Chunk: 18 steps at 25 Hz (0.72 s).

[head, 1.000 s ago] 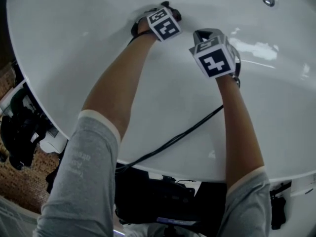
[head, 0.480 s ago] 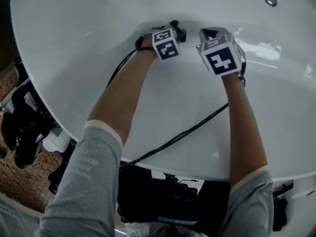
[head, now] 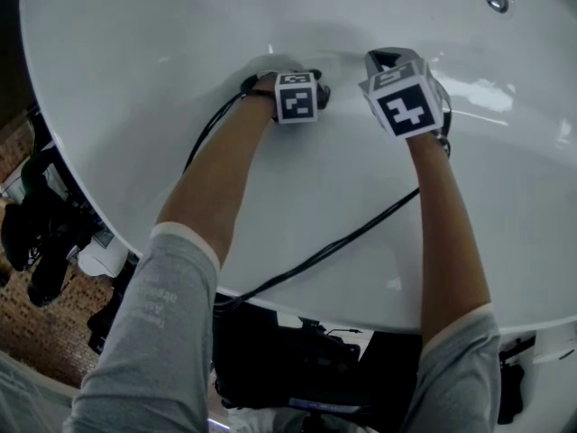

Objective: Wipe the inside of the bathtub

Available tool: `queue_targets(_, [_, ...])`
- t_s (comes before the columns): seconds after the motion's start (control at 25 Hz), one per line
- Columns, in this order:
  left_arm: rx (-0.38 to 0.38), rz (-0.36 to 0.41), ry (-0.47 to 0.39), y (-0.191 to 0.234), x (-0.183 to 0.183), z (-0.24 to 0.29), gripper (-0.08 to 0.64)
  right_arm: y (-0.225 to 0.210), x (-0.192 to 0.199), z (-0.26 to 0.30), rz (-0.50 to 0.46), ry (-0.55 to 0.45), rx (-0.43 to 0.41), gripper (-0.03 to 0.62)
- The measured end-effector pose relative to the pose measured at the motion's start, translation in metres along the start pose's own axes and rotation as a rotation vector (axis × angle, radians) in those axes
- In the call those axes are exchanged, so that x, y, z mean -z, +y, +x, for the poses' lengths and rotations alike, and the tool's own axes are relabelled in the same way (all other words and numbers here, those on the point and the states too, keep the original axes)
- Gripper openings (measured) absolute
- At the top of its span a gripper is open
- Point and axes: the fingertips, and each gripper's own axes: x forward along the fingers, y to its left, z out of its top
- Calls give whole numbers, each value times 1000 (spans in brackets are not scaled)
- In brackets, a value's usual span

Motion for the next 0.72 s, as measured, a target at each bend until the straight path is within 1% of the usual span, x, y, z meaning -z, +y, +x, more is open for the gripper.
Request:
queue_targets(0.12, [56,-11,-34,-11,-2,7,95,0,1,-1,-14,0,5,6])
queue_targets(0.2, [53,-2,2,-9,4,4,95,4,1,0,-23,5,-7,6])
queue_targets(0.24, [62,2,18,-10,7,3,95,5,2,0,-26,6,-10,6])
queue_targets(0.28, [91,0,16,-15,7,4,94,6,2,1,-27,7,-11,6])
queue_targets(0.36, [154,-10,-37,-27,1,4,91,5,3,1,-29,7,-10,6])
queue_targets(0.4, [164,-13,-67,-28,-3,3,89,4,2,0,-29,5,-6,6])
queue_targets(0.48, [158,-19,-115,-28,-8,-4,84,2,1,-4,-29,5,1,6])
queue_targets(0.56, [155,-31,-141,-33,-10,-11,80,4,2,-10,-30,9,7,6])
queue_targets(0.72, [153,-44,-156,-51,-11,-30,77,20,-3,-30,-65,25,-14,6])
